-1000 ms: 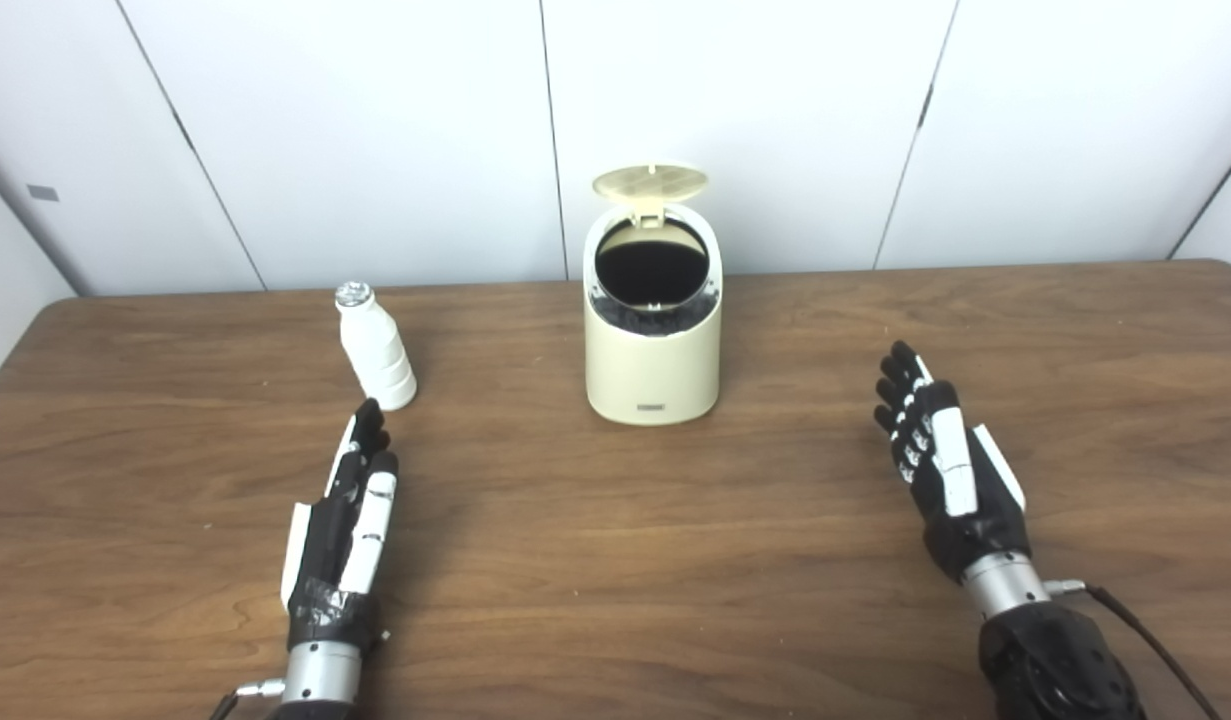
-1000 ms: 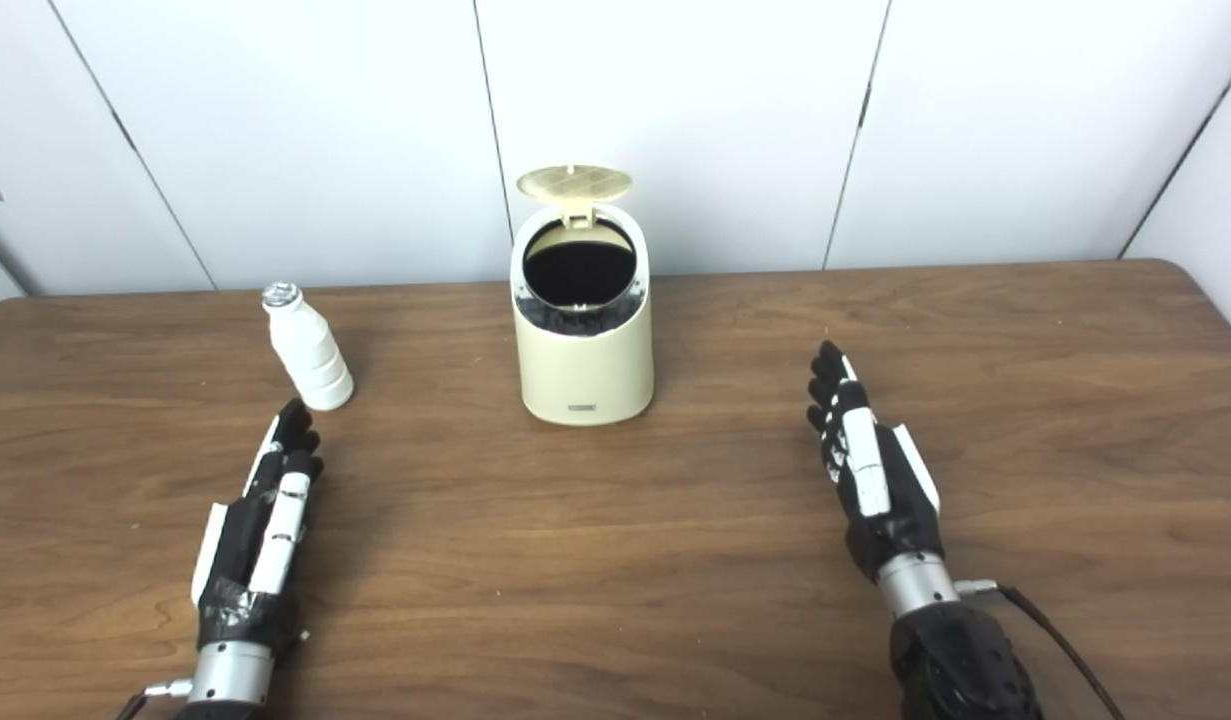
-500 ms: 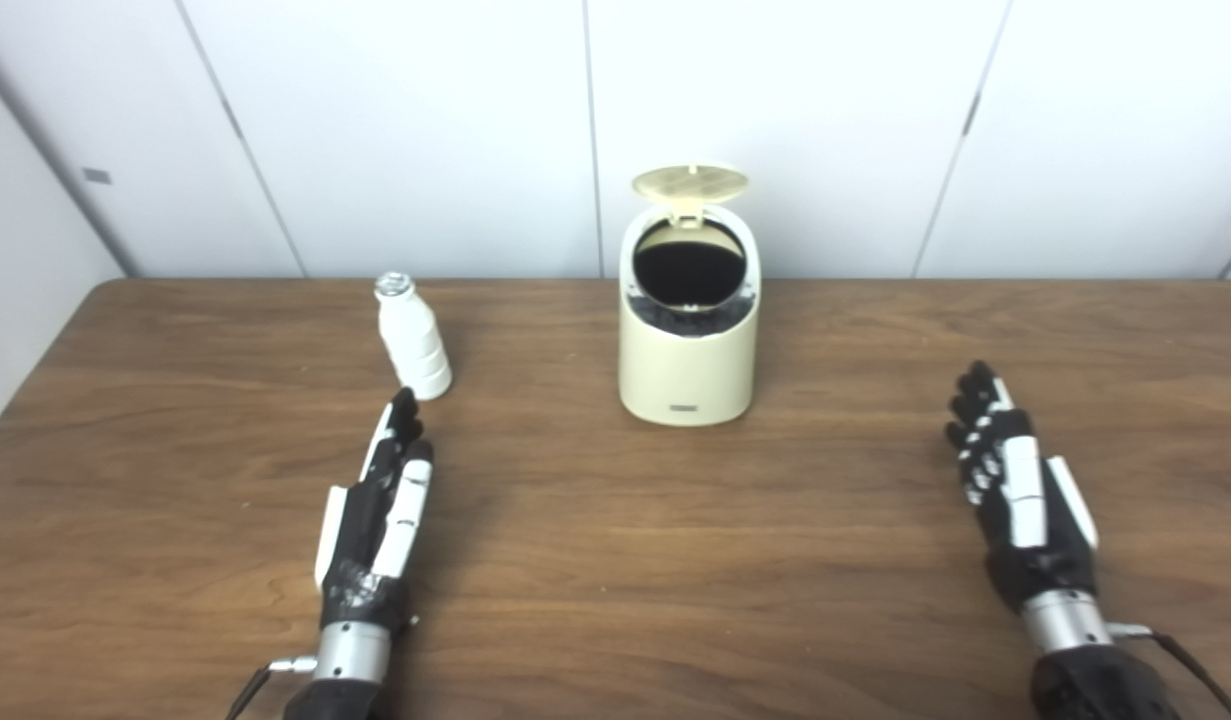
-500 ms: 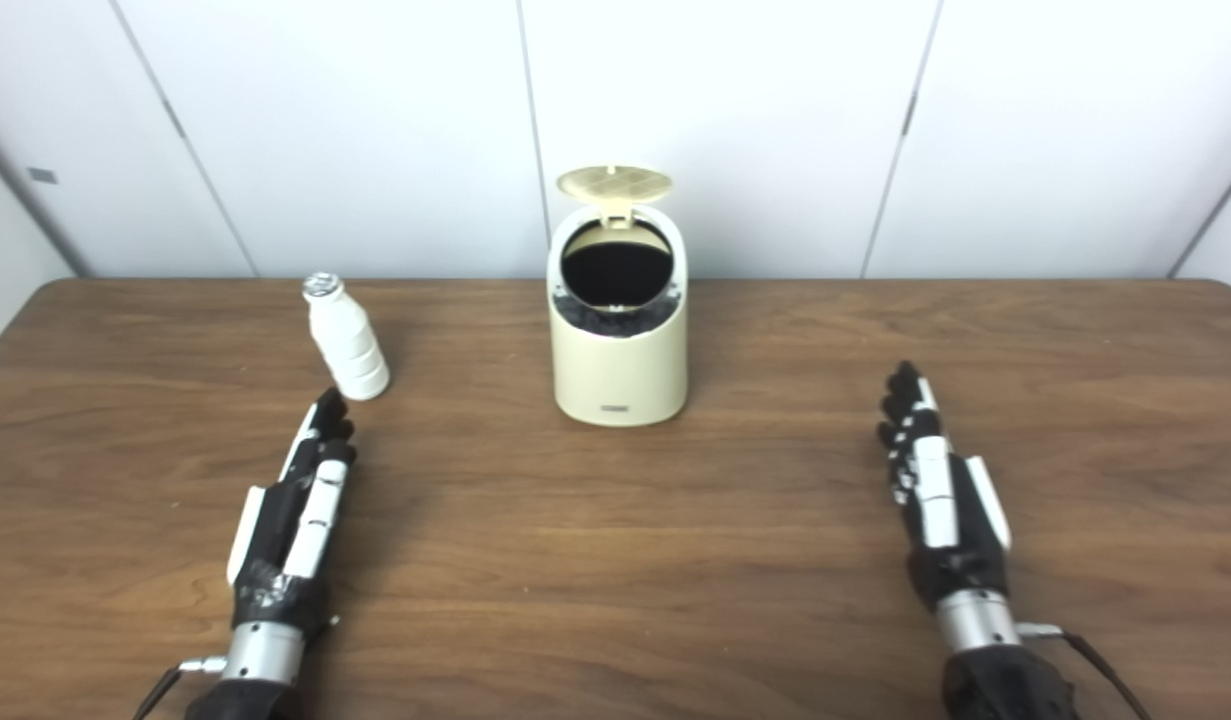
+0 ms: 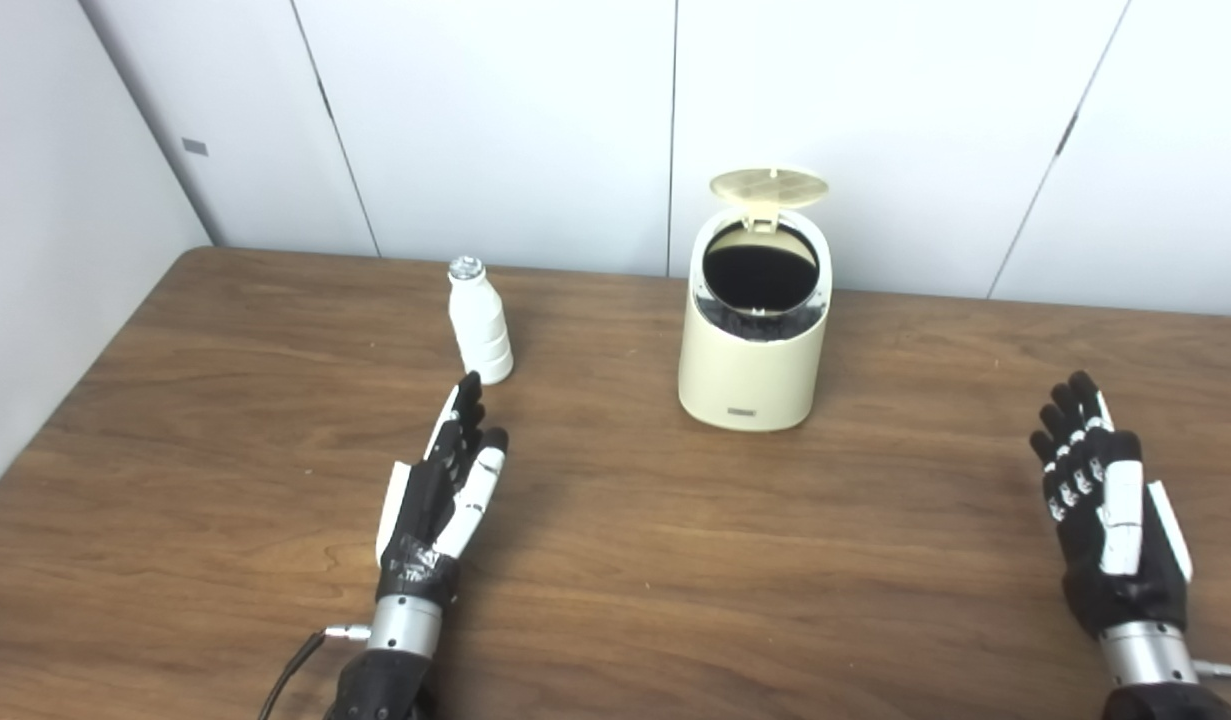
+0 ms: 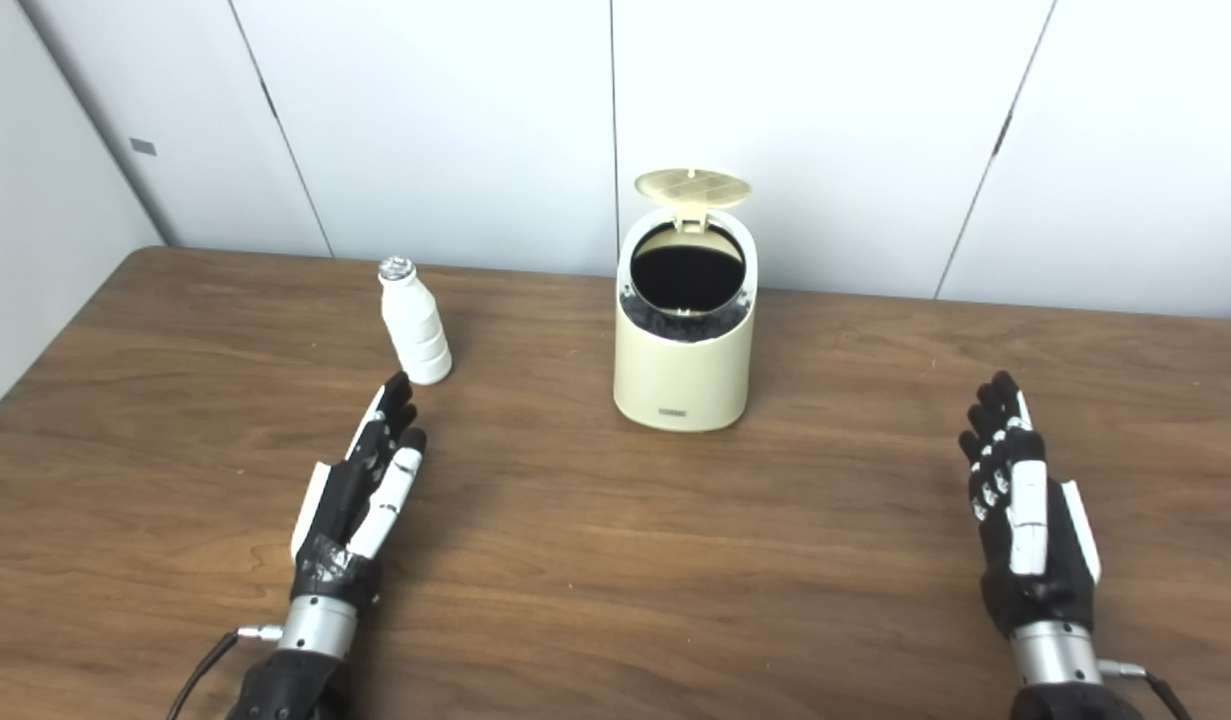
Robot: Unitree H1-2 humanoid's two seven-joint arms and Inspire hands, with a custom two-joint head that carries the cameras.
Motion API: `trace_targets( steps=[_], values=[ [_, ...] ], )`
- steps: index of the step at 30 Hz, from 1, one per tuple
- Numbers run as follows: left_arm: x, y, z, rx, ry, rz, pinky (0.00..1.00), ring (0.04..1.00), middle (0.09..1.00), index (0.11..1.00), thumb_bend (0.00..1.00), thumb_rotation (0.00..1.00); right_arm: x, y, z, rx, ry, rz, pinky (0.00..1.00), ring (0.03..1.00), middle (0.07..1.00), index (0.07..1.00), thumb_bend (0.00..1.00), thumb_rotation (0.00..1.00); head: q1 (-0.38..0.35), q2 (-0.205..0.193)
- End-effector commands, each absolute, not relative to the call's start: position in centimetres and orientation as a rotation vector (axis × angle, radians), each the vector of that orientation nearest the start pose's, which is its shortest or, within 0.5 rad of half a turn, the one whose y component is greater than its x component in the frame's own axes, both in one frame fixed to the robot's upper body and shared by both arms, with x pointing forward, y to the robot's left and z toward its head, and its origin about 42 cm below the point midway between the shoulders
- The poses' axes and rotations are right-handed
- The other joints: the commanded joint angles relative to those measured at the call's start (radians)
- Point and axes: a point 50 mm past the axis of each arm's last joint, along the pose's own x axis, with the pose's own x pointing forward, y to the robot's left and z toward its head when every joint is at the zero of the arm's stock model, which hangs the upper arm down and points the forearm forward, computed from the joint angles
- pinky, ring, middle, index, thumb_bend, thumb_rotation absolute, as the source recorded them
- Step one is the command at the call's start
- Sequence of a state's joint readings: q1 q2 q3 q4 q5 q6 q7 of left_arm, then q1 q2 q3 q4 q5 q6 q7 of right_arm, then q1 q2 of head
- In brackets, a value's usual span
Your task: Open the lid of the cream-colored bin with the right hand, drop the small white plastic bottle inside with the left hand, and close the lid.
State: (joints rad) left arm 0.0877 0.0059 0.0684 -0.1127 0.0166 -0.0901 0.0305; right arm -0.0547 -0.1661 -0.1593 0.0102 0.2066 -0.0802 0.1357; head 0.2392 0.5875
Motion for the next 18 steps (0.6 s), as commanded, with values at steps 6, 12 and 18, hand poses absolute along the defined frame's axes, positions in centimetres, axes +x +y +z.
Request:
trace_targets(
  steps=[6, 12, 18],
  values=[
    [24.7, 24.4, 13.0, 0.275, -0.152, 0.243, 0.82, 0.883, 0.907, 0.968, 0.67, 0.39, 29.5, -29.9, 13.5, 0.024, -0.172, 0.007, 1.00, 1.000, 1.000, 1.000, 0.61, 1.00, 0.009, 0.003],
    [25.4, 26.5, 17.0, 0.479, -0.199, 0.361, 0.76, 0.832, 0.867, 0.950, 0.87, 0.36, 29.4, -29.8, 13.8, 0.029, -0.168, 0.012, 1.00, 1.000, 1.000, 1.000, 0.59, 1.00, 0.007, 0.004],
    [27.1, 28.5, 20.5, 0.685, -0.238, 0.433, 0.67, 0.787, 0.844, 0.940, 0.94, 0.36, 29.5, -29.7, 14.1, 0.029, -0.165, 0.008, 1.00, 1.000, 1.000, 1.000, 0.59, 1.00, -0.001, 0.007]
  ],
)
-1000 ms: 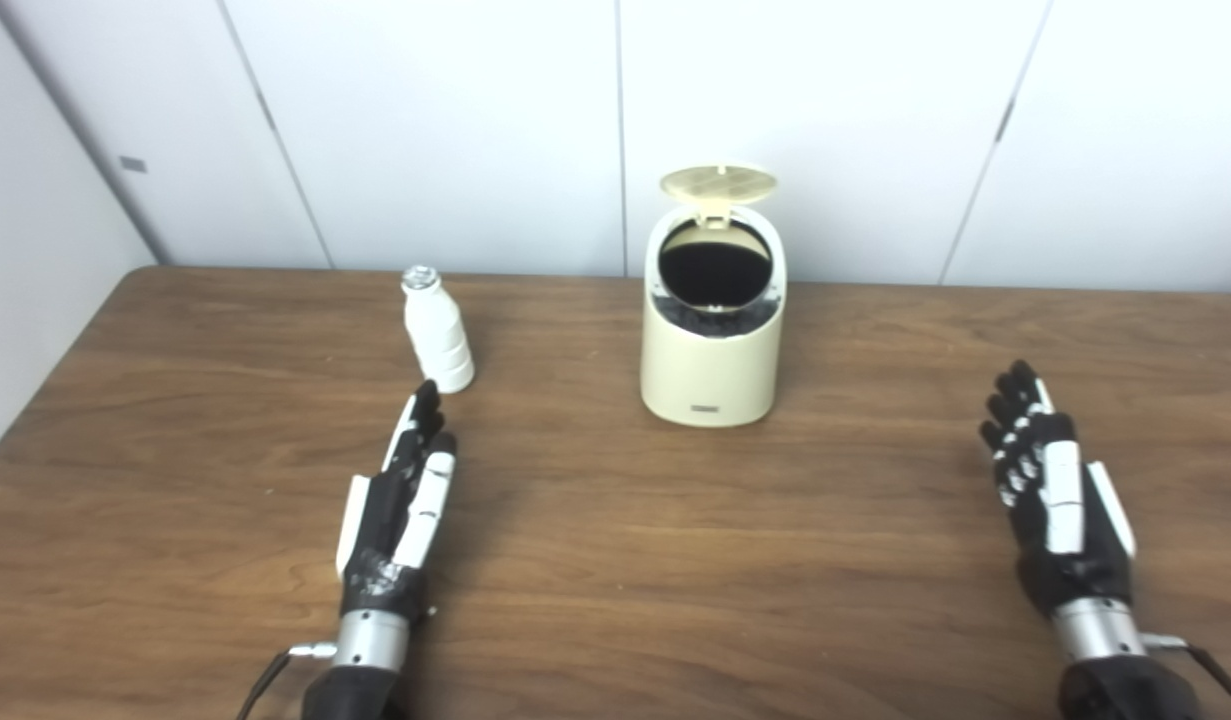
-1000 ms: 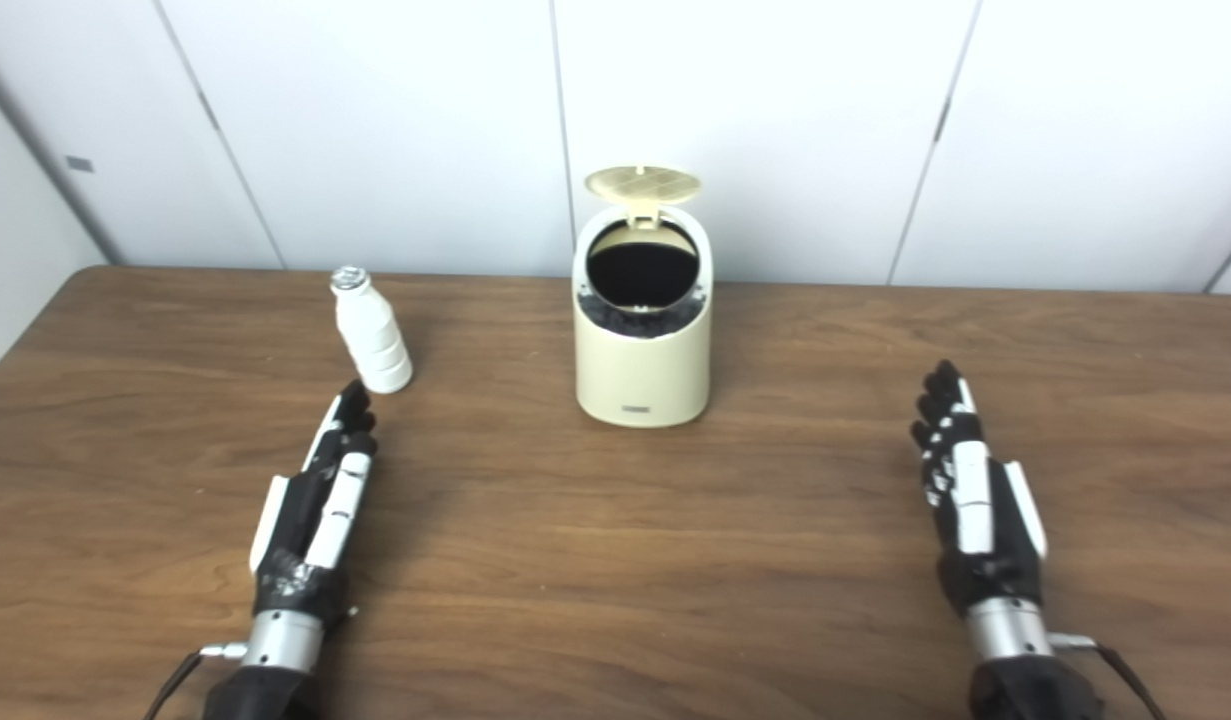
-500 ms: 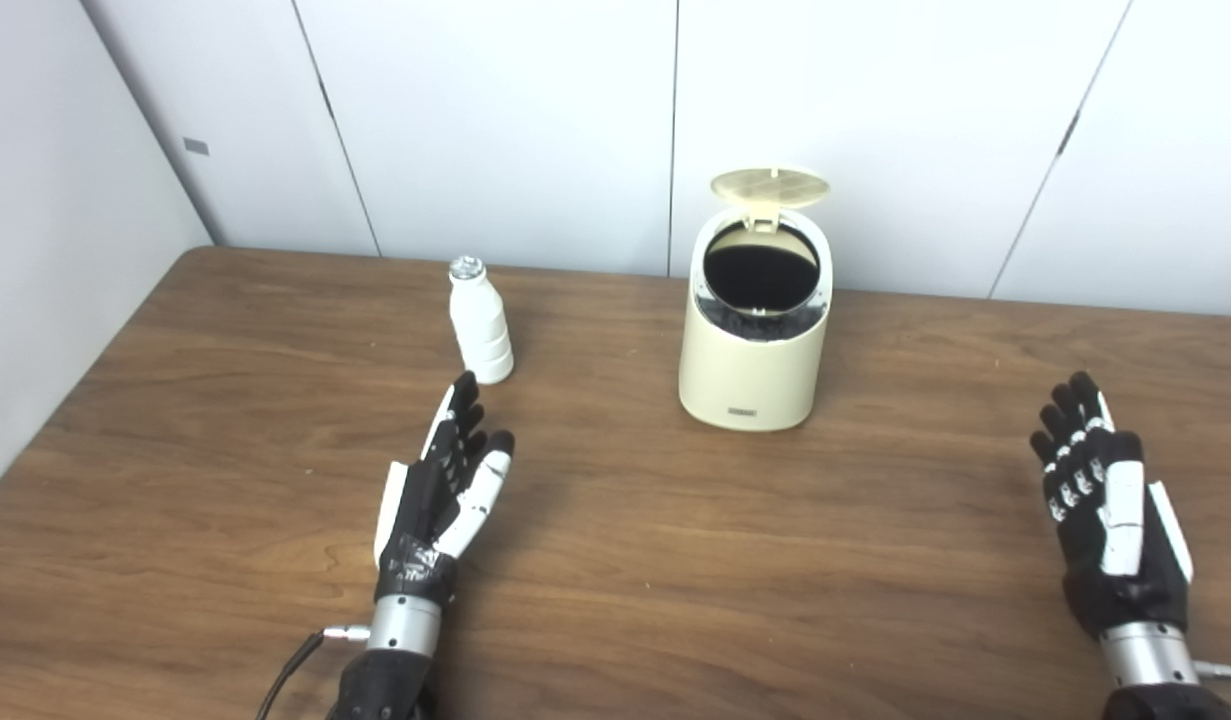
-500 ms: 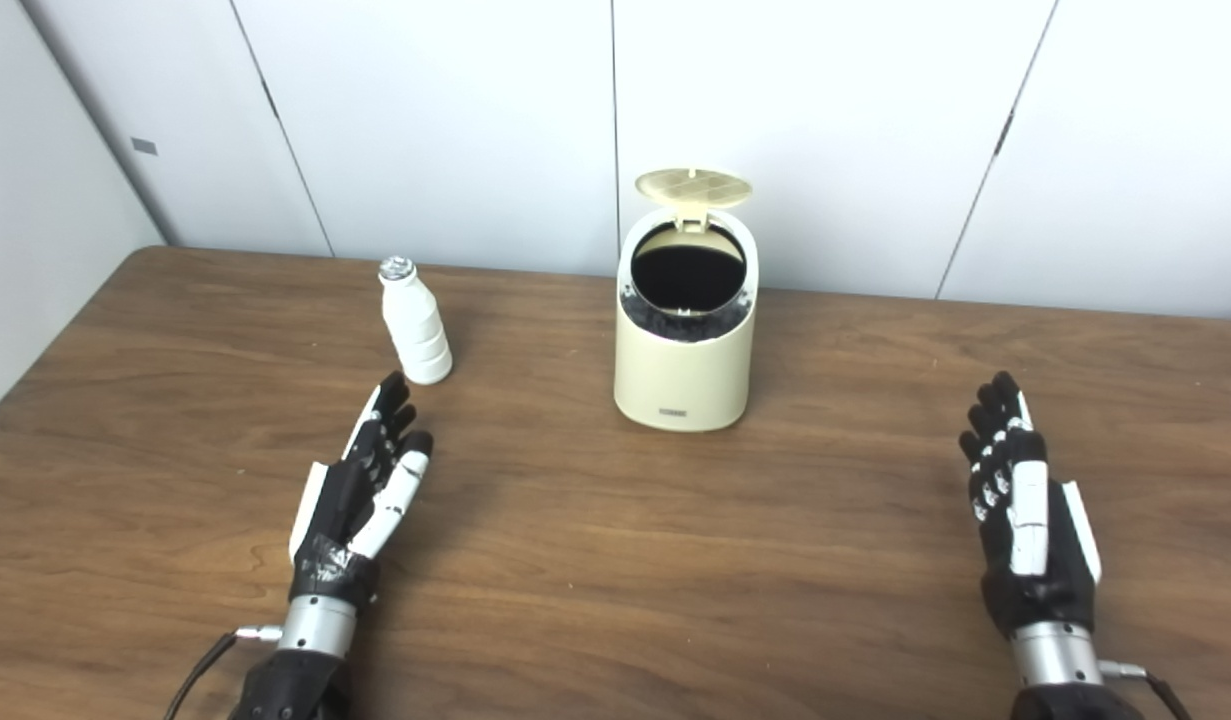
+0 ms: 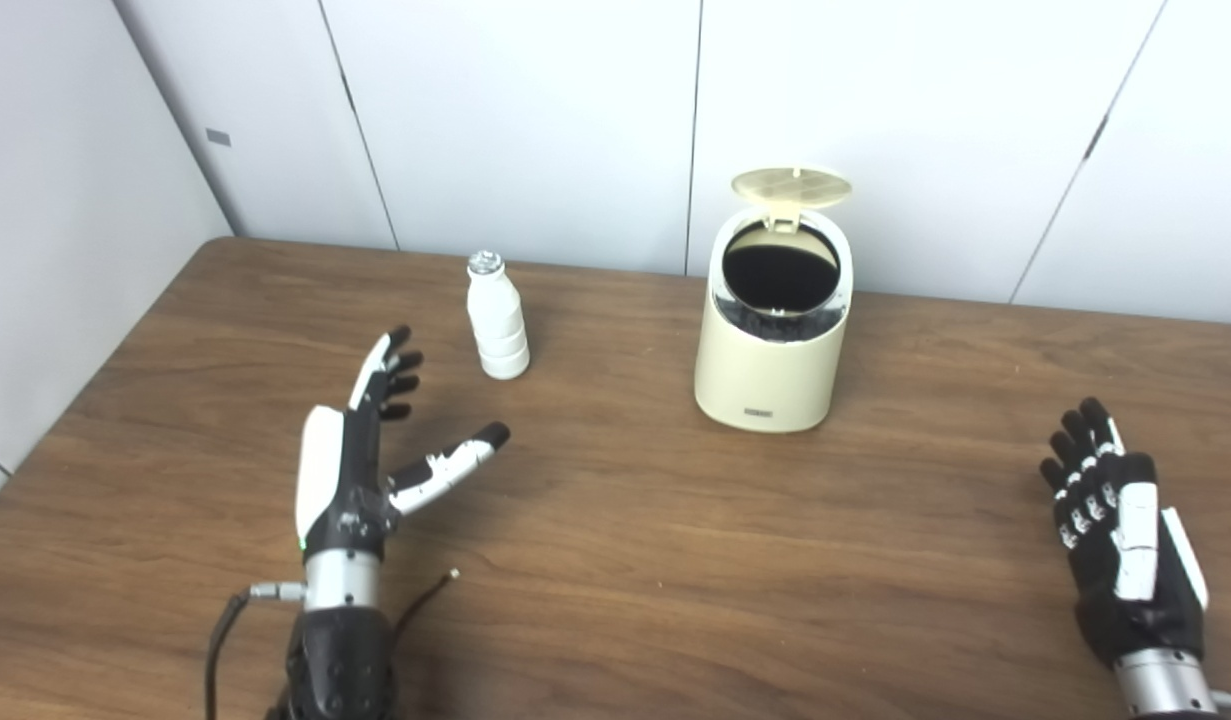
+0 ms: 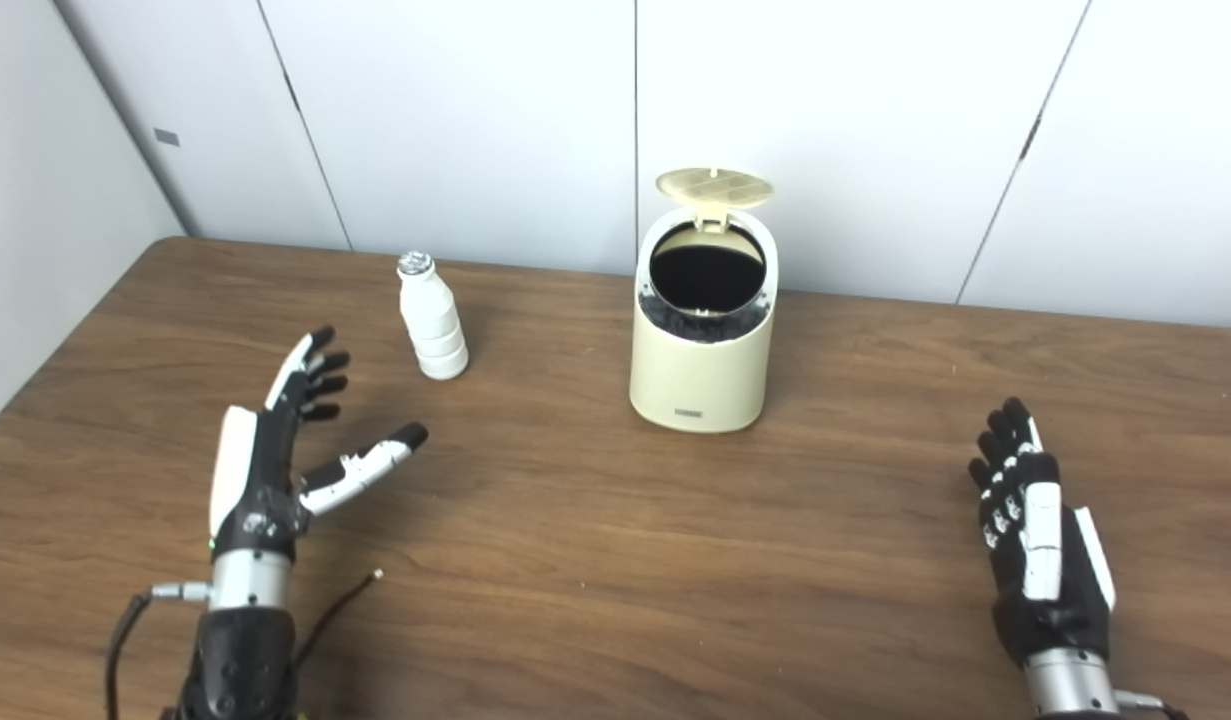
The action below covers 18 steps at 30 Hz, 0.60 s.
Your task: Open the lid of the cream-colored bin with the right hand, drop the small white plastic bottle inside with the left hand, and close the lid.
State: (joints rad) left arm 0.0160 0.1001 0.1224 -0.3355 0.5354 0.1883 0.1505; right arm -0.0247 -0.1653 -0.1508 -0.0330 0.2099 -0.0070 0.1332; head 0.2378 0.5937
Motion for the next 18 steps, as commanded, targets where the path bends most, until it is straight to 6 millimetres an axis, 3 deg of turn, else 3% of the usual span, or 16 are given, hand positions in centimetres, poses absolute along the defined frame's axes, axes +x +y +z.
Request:
trace_targets(
  steps=[1, 8, 18],
  values=[
    [27.4, 28.7, 20.9, 0.722, -0.240, 0.447, 0.64, 0.775, 0.831, 0.934, 0.95, 0.37, 29.5, -29.7, 14.1, 0.029, -0.163, 0.006, 1.00, 1.000, 1.000, 1.000, 0.59, 1.00, 0.000, 0.001],
    [29.7, 29.5, 22.6, 0.874, -0.190, 0.486, 0.65, 0.822, 0.878, 0.902, 0.97, 0.44, 29.6, -29.6, 14.5, 0.025, -0.157, 0.015, 1.00, 1.000, 1.000, 1.000, 0.58, 1.00, 0.000, 0.001],
    [33.6, 30.5, 22.4, 0.984, -0.120, 0.410, 0.66, 0.817, 0.864, 0.887, 0.97, 0.48, 29.5, -29.4, 14.3, 0.042, -0.145, 0.016, 1.00, 1.000, 1.000, 1.000, 0.60, 1.00, -0.003, 0.001]
  ],
)
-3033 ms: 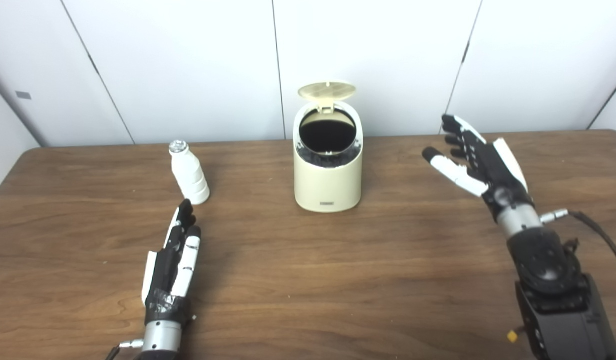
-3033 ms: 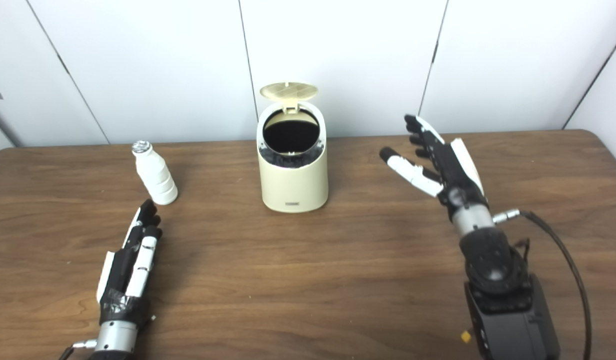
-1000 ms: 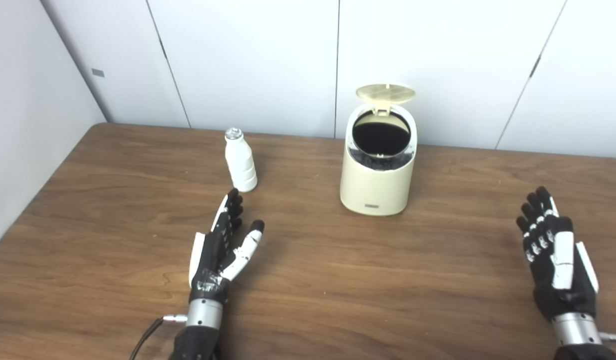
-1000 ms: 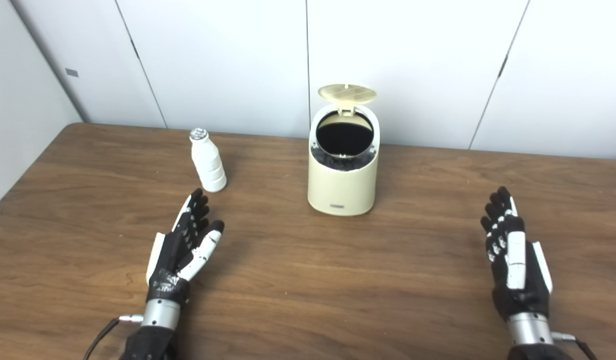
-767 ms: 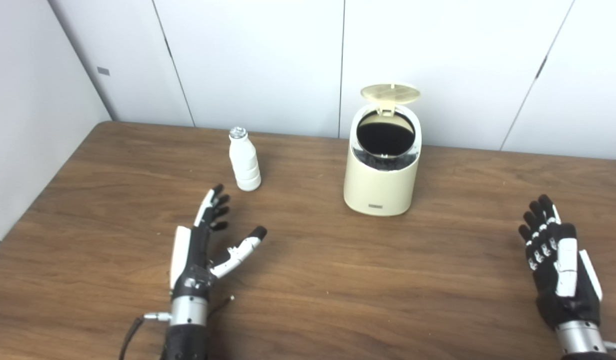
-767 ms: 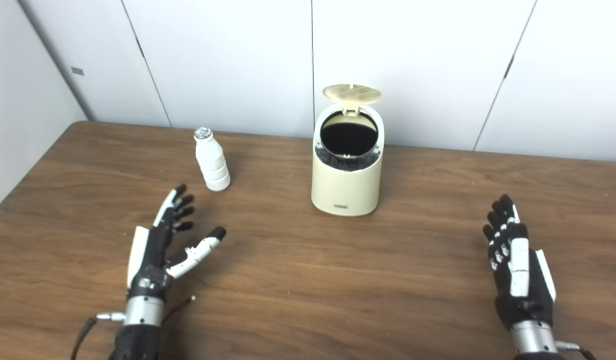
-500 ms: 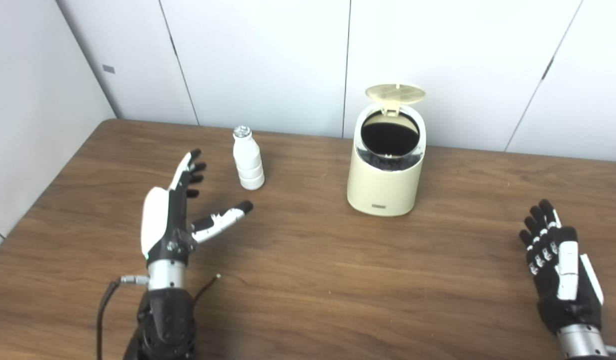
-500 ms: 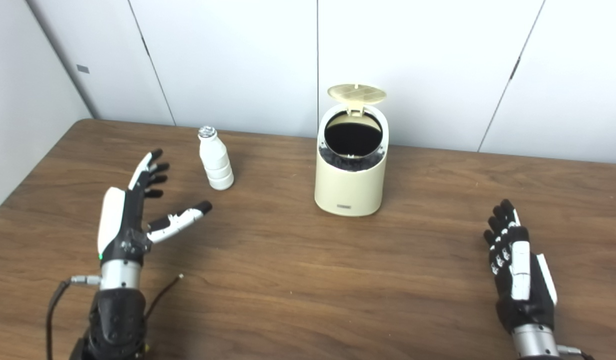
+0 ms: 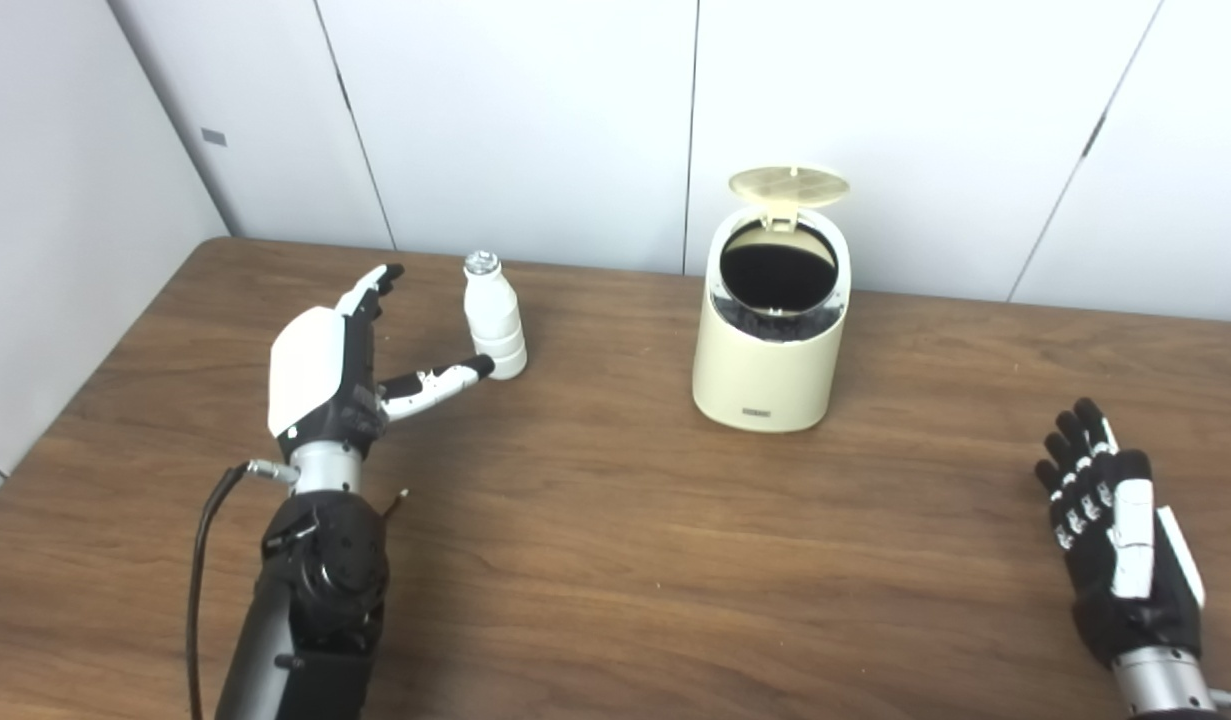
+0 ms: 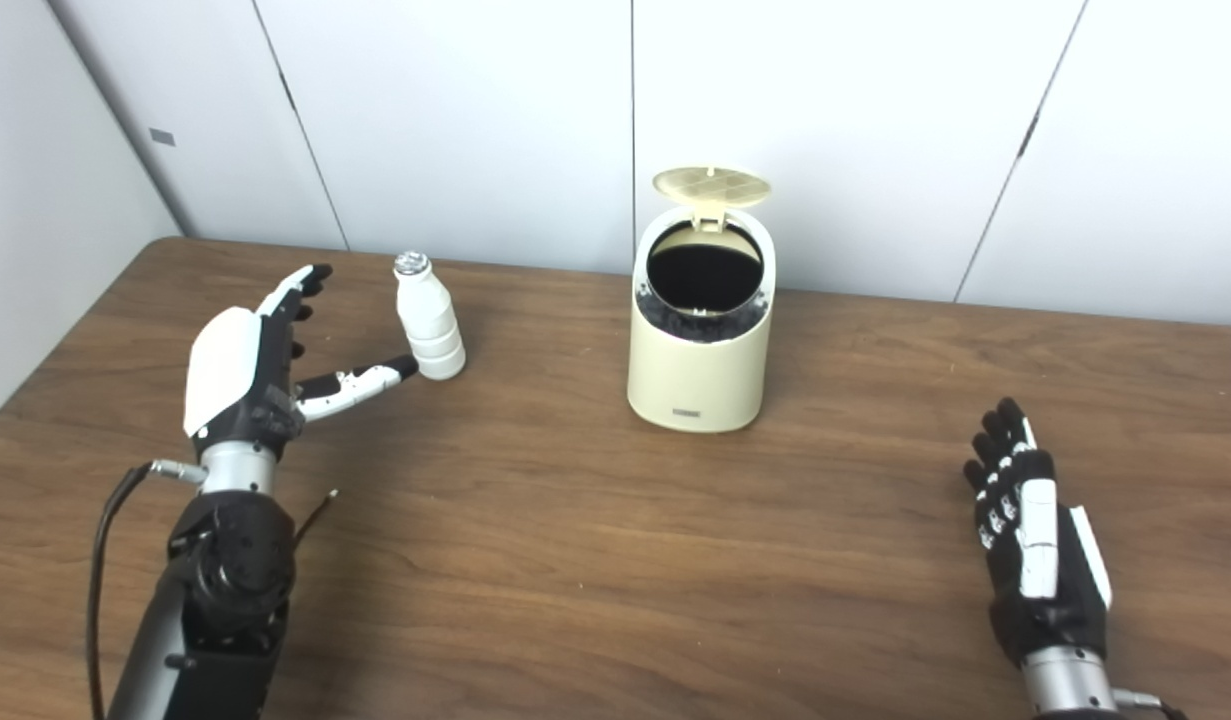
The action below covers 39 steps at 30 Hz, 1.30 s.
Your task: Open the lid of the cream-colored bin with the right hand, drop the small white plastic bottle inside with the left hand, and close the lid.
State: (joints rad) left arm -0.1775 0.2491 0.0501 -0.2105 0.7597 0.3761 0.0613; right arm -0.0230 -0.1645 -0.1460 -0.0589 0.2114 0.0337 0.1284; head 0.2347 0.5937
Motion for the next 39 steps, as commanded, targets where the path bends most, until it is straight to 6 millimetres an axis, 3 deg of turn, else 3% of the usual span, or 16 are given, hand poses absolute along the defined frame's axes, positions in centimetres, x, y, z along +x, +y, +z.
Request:
trace_targets(
  steps=[1, 7, 25, 31, 39],
  values=[
    [34.1, 30.6, 22.3, 1.013, -0.108, 0.394, 0.66, 0.818, 0.864, 0.888, 0.97, 0.48, 29.5, -29.3, 14.3, 0.040, -0.142, 0.015, 1.00, 1.000, 1.000, 1.000, 0.60, 1.00, -0.001, 0.002],
    [36.2, 31.1, 21.9, 1.108, -0.052, 0.338, 0.70, 0.843, 0.873, 0.887, 0.95, 0.58, 29.5, -29.0, 14.3, 0.011, -0.138, 0.000, 1.00, 1.000, 1.000, 1.000, 0.62, 1.00, -0.001, 0.005],
    [40.4, 31.2, 21.1, 1.008, -0.023, 0.277, 0.70, 0.843, 0.865, 0.869, 0.95, 0.48, 29.5, -28.5, 14.1, -0.043, -0.135, -0.018, 1.00, 1.000, 0.994, 1.000, 0.64, 1.00, -0.021, 0.006],
    [41.2, 30.5, 21.1, 0.950, -0.042, 0.254, 0.73, 0.848, 0.854, 0.871, 0.94, 0.40, 29.5, -28.5, 14.0, -0.061, -0.134, -0.020, 1.00, 1.000, 0.988, 1.000, 0.65, 1.00, -0.022, 0.007],
    [41.9, 29.9, 21.2, 0.919, -0.054, 0.236, 0.70, 0.823, 0.833, 0.871, 0.93, 0.38, 29.7, -28.4, 13.8, -0.053, -0.124, -0.027, 1.00, 1.000, 0.981, 1.000, 0.62, 1.00, -0.024, 0.010]
  ],
)
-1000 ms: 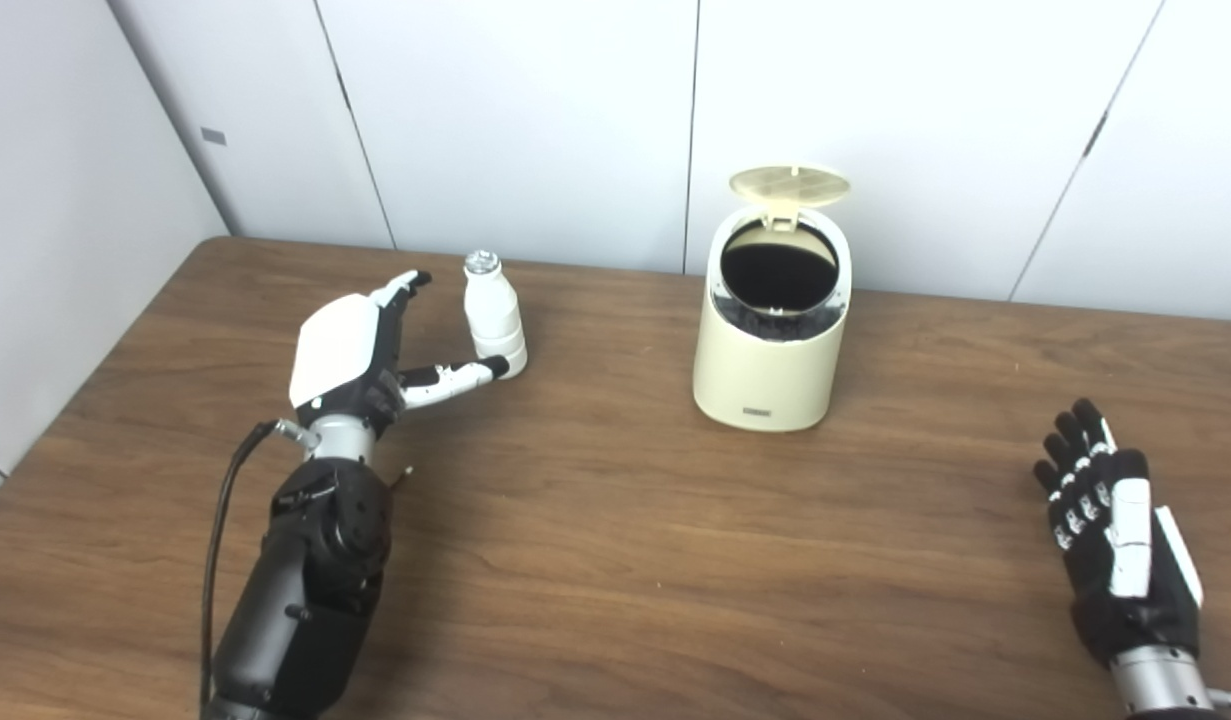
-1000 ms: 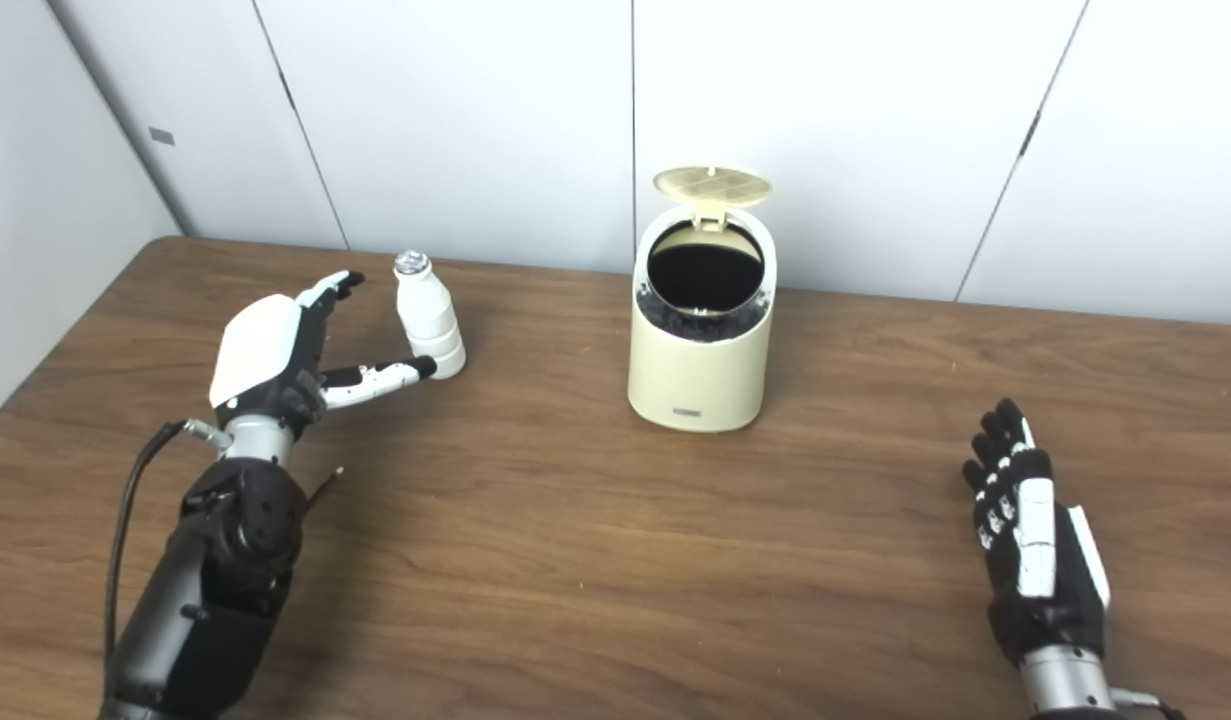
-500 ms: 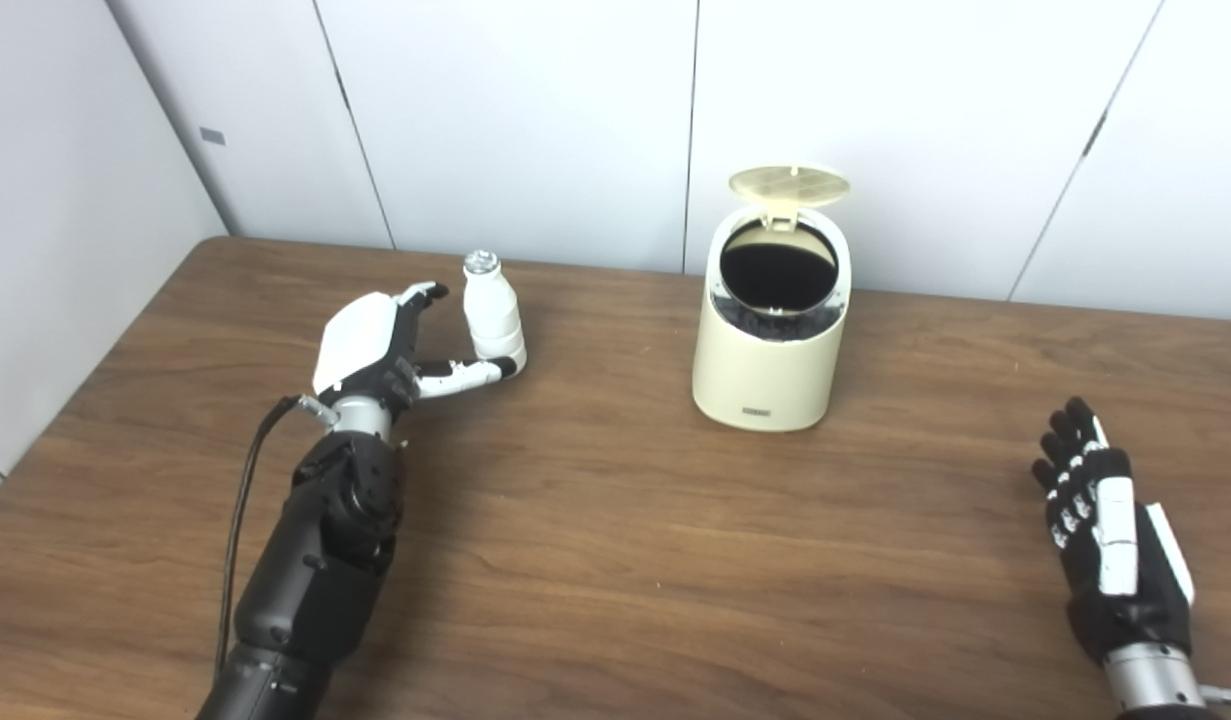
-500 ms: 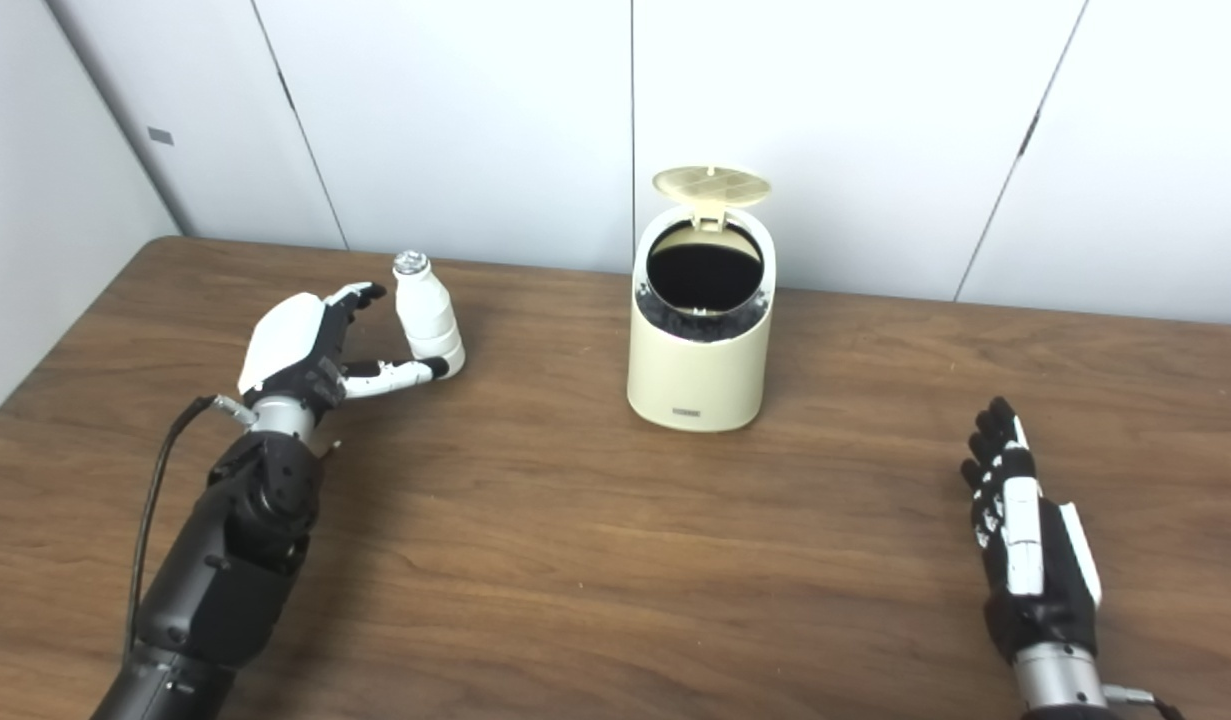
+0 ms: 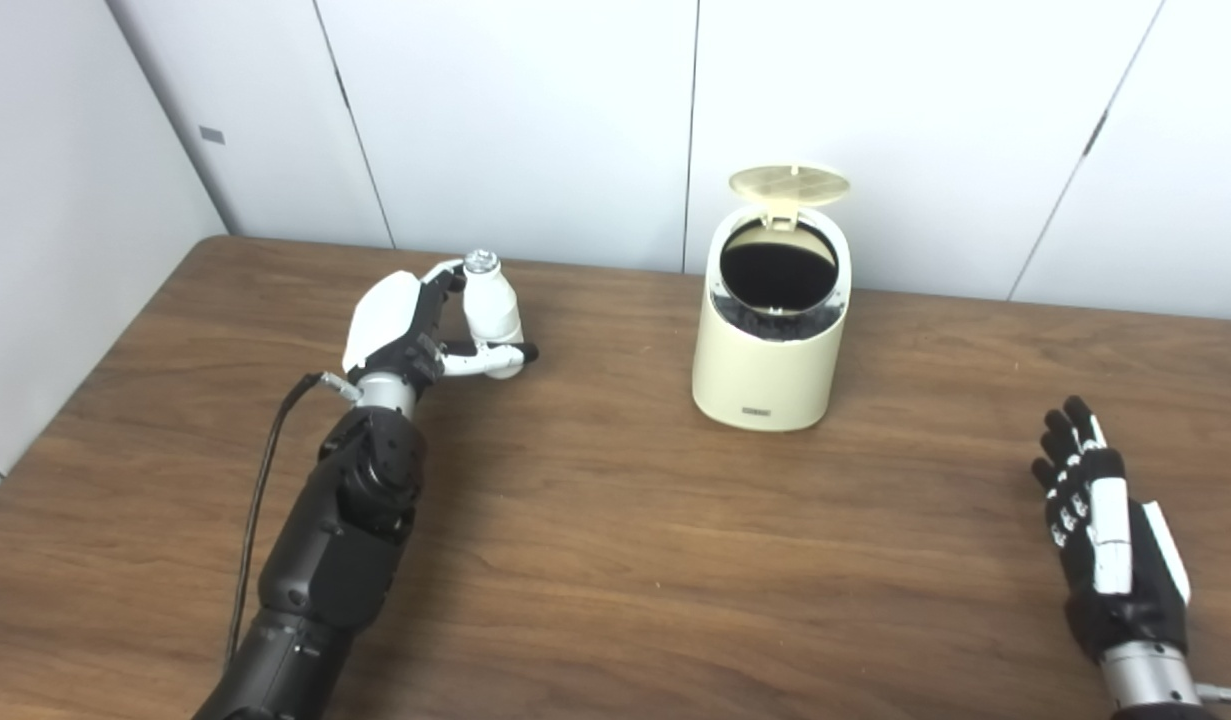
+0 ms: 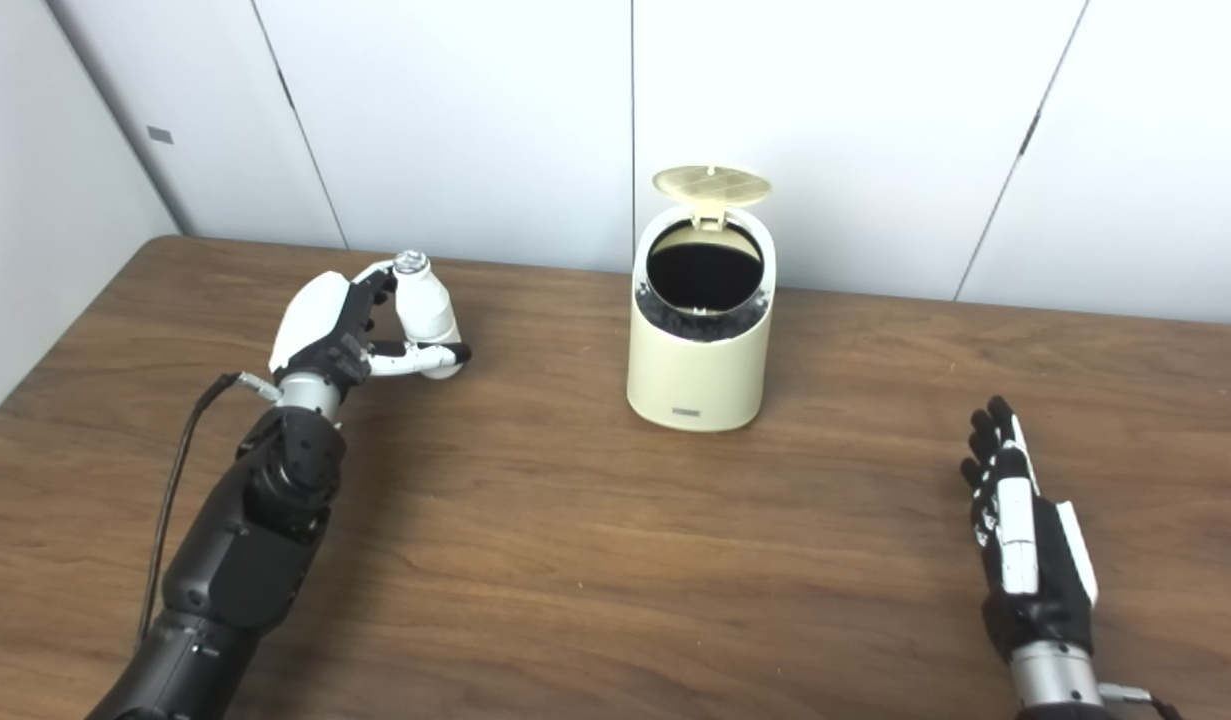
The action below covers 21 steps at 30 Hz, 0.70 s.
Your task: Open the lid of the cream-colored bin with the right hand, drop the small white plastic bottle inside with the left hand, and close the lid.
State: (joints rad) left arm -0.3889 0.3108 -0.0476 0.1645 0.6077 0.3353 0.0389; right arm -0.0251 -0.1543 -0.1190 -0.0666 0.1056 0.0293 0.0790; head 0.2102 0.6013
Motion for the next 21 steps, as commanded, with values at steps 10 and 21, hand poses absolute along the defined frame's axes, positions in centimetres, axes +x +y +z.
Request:
trace_targets(
  steps=[10, 21],
  values=[
    [41.98, 29.63, 21.33, 0.910, -0.060, 0.230, 0.67, 0.790, 0.819, 0.869, 0.93, 0.33, 29.70, -28.42, 13.87, -0.058, -0.126, -0.030, 1.00, 1.000, 0.974, 1.000, 0.61, 1.00, -0.001, 0.010],
    [41.85, 29.68, 20.82, 0.828, -0.152, 0.285, 0.51, 0.605, 0.679, 0.735, 0.90, 0.13, 29.72, -28.60, 13.88, -0.054, -0.133, -0.028, 1.00, 1.000, 0.973, 1.000, 0.59, 1.00, -0.002, 0.012]
  ],
)
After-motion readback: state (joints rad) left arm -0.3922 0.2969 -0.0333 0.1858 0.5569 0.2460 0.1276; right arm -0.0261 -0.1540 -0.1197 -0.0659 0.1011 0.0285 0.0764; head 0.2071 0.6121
